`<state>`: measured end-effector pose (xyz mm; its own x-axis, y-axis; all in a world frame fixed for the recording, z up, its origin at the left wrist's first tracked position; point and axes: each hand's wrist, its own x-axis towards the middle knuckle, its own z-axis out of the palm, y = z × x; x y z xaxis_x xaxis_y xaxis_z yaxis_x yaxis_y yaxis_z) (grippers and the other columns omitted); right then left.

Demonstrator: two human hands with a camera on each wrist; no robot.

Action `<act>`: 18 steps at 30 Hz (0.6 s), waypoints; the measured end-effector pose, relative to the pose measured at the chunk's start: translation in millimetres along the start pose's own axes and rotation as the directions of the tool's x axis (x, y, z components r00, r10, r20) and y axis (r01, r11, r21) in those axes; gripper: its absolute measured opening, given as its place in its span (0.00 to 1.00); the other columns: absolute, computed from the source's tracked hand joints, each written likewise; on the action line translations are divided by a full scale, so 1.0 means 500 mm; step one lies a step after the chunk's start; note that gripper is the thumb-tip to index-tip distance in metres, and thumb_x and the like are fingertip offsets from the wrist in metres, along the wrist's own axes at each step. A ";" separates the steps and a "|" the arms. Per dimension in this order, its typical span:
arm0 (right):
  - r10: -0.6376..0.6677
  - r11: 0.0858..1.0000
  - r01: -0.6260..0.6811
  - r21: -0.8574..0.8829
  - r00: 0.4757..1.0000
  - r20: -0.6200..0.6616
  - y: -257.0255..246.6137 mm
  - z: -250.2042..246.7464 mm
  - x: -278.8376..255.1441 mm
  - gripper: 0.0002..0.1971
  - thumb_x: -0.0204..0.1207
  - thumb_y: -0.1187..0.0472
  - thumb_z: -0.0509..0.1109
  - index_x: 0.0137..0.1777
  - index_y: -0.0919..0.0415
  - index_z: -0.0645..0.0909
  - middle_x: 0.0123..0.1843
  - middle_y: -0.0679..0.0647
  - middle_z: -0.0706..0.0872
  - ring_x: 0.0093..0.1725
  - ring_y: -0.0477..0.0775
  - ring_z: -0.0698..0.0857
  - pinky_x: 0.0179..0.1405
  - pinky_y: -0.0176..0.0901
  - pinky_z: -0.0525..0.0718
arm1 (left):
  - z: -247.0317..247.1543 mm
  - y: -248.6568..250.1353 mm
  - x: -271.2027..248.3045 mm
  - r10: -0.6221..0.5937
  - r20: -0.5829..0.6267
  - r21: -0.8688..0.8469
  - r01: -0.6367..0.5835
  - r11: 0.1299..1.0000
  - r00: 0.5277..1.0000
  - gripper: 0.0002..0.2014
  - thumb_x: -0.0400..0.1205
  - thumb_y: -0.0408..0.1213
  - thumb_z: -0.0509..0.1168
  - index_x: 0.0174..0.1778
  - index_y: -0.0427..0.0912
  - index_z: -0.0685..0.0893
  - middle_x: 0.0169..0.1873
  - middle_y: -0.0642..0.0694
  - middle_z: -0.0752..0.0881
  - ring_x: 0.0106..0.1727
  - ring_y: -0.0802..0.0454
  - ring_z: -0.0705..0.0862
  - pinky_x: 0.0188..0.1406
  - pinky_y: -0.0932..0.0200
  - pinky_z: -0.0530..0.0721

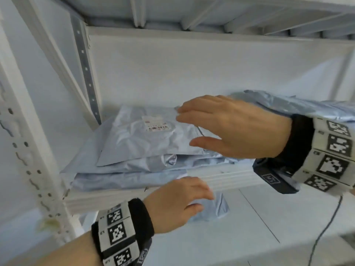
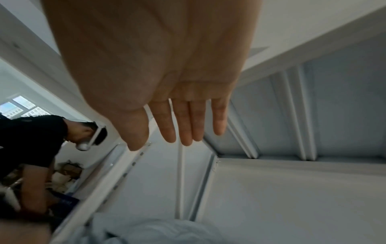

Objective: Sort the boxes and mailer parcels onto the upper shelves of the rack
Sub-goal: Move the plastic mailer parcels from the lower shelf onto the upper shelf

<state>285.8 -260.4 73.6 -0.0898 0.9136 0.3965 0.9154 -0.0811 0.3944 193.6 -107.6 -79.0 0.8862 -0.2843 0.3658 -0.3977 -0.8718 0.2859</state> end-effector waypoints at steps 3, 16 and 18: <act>-0.025 0.999 0.025 0.026 0.999 0.024 -0.069 0.018 -0.059 0.23 0.81 0.52 0.68 0.72 0.62 0.77 0.73 0.58 0.79 0.72 0.61 0.78 0.65 0.58 0.78 | 0.101 -0.013 -0.042 -0.047 0.110 -0.108 0.059 0.992 0.993 0.14 0.83 0.37 0.64 0.64 0.46 0.84 0.63 0.53 0.82 0.63 0.58 0.78 0.66 0.66 0.70; 0.129 0.953 -0.200 0.228 0.948 0.291 -0.142 0.420 -0.338 0.21 0.71 0.52 0.79 0.63 0.57 0.84 0.66 0.54 0.85 0.66 0.54 0.84 0.59 0.48 0.86 | 0.407 -0.193 -0.151 -0.585 0.281 -0.168 0.639 0.750 0.761 0.12 0.81 0.35 0.65 0.59 0.47 0.87 0.50 0.58 0.83 0.48 0.62 0.82 0.57 0.68 0.79; 0.181 0.918 -0.290 0.272 0.913 0.366 -0.122 0.500 -0.375 0.21 0.72 0.53 0.78 0.64 0.56 0.84 0.66 0.53 0.85 0.66 0.54 0.84 0.60 0.47 0.86 | 0.438 -0.216 -0.149 -0.669 0.282 -0.183 0.724 0.666 0.687 0.11 0.81 0.35 0.66 0.59 0.48 0.86 0.50 0.57 0.83 0.48 0.64 0.82 0.60 0.64 0.79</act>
<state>344.9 -327.2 -231.8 0.2268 0.9652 0.1302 0.9726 -0.2314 0.0216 222.5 -79.8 -331.0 0.9423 0.2758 -0.1899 0.3330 -0.7130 0.6170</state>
